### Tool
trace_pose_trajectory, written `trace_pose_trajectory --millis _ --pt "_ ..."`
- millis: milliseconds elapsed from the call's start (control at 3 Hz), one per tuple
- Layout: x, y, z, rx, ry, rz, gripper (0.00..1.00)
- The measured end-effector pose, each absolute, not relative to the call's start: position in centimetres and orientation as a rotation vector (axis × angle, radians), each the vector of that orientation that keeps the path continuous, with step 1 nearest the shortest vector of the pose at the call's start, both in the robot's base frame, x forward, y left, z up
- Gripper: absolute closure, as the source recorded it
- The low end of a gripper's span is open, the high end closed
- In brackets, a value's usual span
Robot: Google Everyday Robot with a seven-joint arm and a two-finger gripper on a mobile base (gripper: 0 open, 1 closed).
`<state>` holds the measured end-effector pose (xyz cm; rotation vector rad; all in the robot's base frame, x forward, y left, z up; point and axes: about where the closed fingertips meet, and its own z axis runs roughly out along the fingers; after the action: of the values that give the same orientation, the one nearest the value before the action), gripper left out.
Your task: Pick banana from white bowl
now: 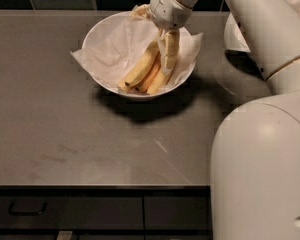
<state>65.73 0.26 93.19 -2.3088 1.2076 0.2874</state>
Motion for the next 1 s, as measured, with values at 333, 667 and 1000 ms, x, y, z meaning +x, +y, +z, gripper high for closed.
trace_pose_trajectory --millis 333,667,1000 --pt "66.3 0.7 93.1 -2.291 1.205 0.274 0.19" --pt "66.7 1.3 92.1 -2.283 1.202 0.302 0.32" --pt "66.7 2.3 90.4 -2.297 1.173 0.368 0.14"
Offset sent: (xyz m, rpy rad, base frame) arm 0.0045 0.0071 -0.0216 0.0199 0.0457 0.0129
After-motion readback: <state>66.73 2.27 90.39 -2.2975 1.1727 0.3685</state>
